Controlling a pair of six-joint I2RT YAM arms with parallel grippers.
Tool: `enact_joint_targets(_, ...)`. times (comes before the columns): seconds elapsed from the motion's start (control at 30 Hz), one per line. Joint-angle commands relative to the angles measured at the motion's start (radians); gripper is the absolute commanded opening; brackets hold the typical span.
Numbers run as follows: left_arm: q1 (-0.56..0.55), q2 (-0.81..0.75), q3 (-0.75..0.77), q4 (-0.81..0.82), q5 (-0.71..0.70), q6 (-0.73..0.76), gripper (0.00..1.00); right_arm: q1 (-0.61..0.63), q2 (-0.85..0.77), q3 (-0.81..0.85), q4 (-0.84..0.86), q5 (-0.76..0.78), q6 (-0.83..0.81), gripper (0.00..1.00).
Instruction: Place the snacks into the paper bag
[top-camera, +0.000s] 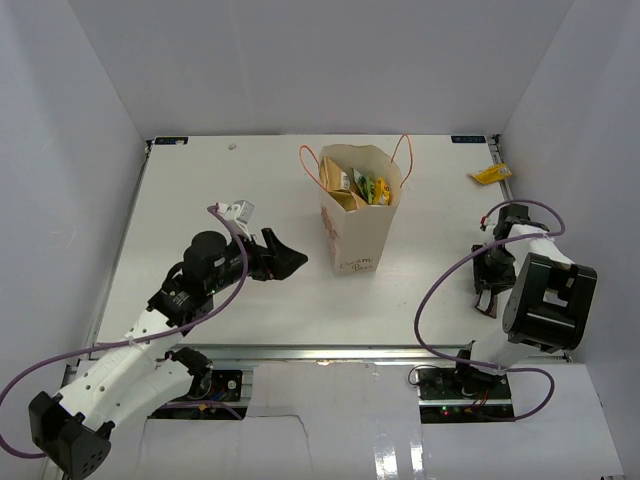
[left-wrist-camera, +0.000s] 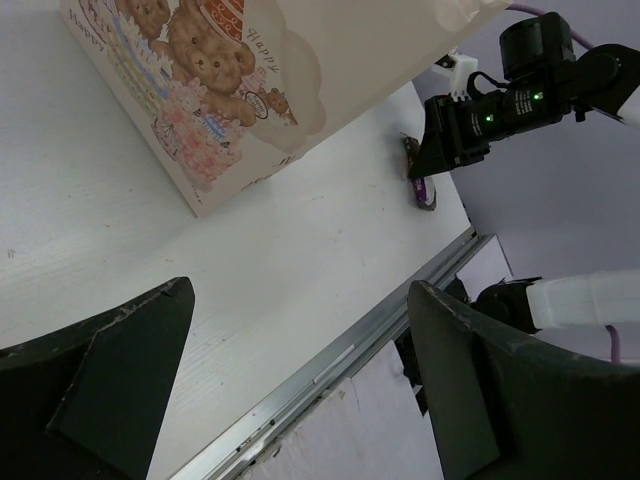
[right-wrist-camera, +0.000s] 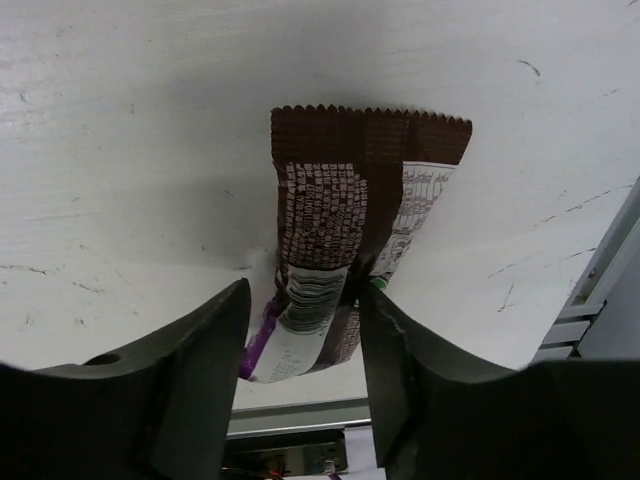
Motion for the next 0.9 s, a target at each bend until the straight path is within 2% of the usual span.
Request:
enact_joint_targets(0.0, 0.005, -0.031, 0.010, 0.040, 0.035, -0.037, 0.98, -0.030, -0.012, 0.005, 0.015, -0.087, -0.025, 0.51)
enact_joint_targets(0.03, 0.005, -0.032, 0.007, 0.045, 0.039, -0.043, 0.98, -0.033, -0.015, -0.003, 0.013, -0.096, -0.039, 0.49)
enact_joint_targets(0.23, 0.003, 0.015, -0.015, 0.127, 0.111, -0.107, 0.98, -0.045, -0.064, -0.015, 0.021, -0.214, -0.132, 0.19)
enact_joint_targets(0.3, 0.005, 0.033, -0.015, 0.164, 0.144, -0.135, 0.98, -0.045, -0.106, -0.013, 0.021, -0.277, -0.180, 0.13)
enact_joint_targets(0.43, 0.003, 0.076, -0.012, 0.232, 0.189, -0.176, 0.98, -0.046, -0.229, -0.003, -0.023, -0.478, -0.379, 0.10)
enact_joint_targets(0.47, 0.003, 0.090, -0.010, 0.256, 0.197, -0.184, 0.98, -0.045, -0.281, 0.008, -0.046, -0.594, -0.486, 0.09)
enact_joint_targets(0.5, 0.002, 0.096, -0.009, 0.266, 0.203, -0.190, 0.98, -0.045, -0.304, 0.014, -0.097, -0.646, -0.542, 0.08)
enact_joint_targets(0.63, -0.003, 0.135, 0.001, 0.315, 0.238, -0.230, 0.98, -0.043, -0.387, 0.048, -0.221, -0.890, -0.727, 0.10)
enact_joint_targets(0.67, -0.006, 0.145, 0.002, 0.328, 0.243, -0.236, 0.98, -0.043, -0.401, 0.069, -0.265, -0.971, -0.833, 0.11)
enact_joint_targets(0.8, -0.024, 0.208, 0.048, 0.332, 0.253, -0.250, 0.98, -0.016, -0.417, 0.118, -0.474, -1.092, -1.089, 0.13)
enact_joint_targets(0.87, -0.041, 0.233, 0.067, 0.333, 0.253, -0.258, 0.98, 0.007, -0.424, 0.134, -0.554, -1.116, -1.160, 0.13)
